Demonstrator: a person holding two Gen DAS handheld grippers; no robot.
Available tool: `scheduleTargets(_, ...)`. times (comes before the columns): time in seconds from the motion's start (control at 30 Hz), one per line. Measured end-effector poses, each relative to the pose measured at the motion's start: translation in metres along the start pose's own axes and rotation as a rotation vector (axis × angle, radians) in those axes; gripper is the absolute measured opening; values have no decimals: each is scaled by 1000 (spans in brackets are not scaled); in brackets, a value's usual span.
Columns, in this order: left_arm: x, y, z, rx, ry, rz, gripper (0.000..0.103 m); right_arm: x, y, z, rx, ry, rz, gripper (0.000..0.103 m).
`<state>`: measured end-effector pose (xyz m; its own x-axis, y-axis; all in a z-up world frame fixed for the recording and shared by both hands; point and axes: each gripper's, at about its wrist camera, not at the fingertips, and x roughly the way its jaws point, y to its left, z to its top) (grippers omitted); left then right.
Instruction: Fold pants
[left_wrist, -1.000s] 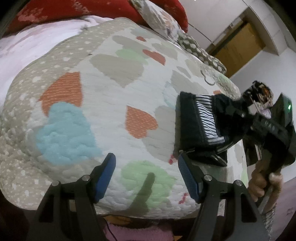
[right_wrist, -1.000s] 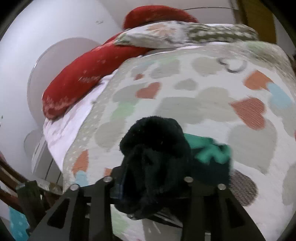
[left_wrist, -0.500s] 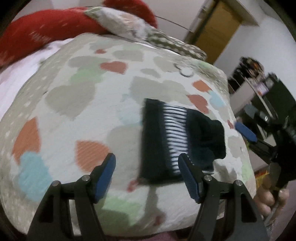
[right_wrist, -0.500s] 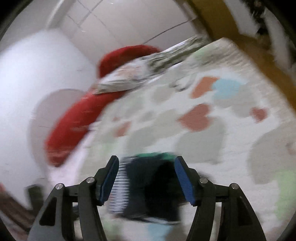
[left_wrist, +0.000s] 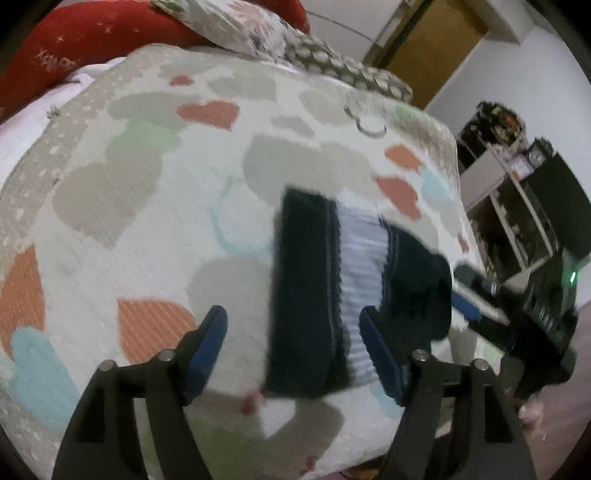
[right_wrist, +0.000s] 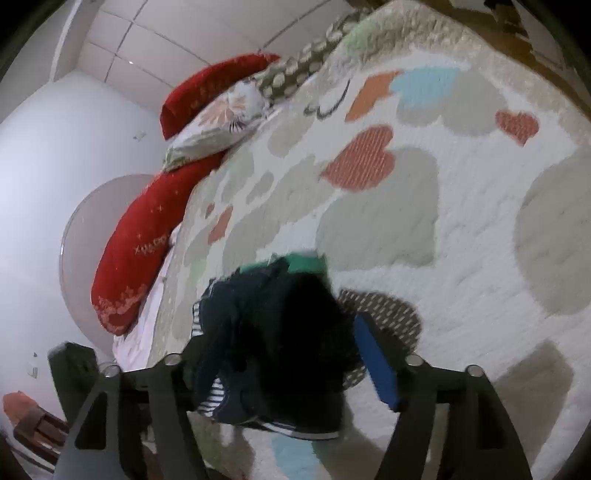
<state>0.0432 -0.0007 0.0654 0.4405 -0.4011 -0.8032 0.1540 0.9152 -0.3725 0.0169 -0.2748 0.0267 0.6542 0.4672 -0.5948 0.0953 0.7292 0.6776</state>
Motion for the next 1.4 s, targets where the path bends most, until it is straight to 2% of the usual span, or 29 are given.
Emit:
scheduleTargets(0.07,3,10,6,-38,12,-37,78,3,-4,1,1,7,4,77)
scheduleTargets(0.13,15,16,15,-68,46,-107,80,6,-11,0,16,31,23,77)
scheduleTargets(0.27,47,9,31,-44,107,-177,84,21,-14,-9,27,77,42,77)
scheduleTargets(0.37,78,5,42,-69,180,-241,85,33,-11,-6,17,83,58,77)
scheduleTargets(0.4,85,4,44,-81,192,-241,83,37,-11,-5,15,93,75,74)
scheduleTargets(0.43,89,1,47,-85,189,-246,76,43,-11,-3,19,112,99,69)
scheduleTargets(0.47,89,-1,49,-83,191,-266,58,48,-11,-2,28,123,103,61)
scheduleTargets(0.5,87,-4,50,-85,198,-294,54,50,-12,-1,40,131,112,57)
scheduleTargets(0.63,72,-7,69,-96,151,-325,50,45,-6,10,45,138,169,51)
scheduleTargets(0.7,70,-6,86,-105,131,-317,50,43,5,23,20,122,178,50)
scheduleTargets(0.77,76,-7,104,-100,113,-268,54,47,14,36,0,104,169,52)
scheduleTargets(0.83,87,-5,118,-91,94,-162,55,56,20,52,-3,82,128,59)
scheduleTargets(0.87,94,-2,123,-90,96,-96,55,62,19,57,-3,76,100,70)
scheduleTargets(0.9,95,1,123,-98,101,-91,55,71,19,63,-12,75,43,73)
scheduleTargets(0.97,84,8,118,-119,87,-137,55,75,15,67,-18,78,-46,73)
scheduleTargets(1.03,62,9,109,-92,36,-116,55,59,13,65,-3,36,-7,73)
scheduleTargets(1.1,44,4,96,-49,-6,-71,55,36,18,62,-27,-34,-19,73)
scheduleTargets(1.17,35,0,84,-30,-23,-73,55,18,27,56,-50,-66,31,73)
scheduleTargets(1.23,37,-5,70,-15,-17,-75,60,14,35,49,-50,-54,93,73)
scheduleTargets(1.3,51,-5,56,-16,19,-41,66,20,36,41,-41,-19,141,73)
scheduleTargets(1.4,64,2,42,-56,86,-32,66,53,20,35,25,50,91,72)
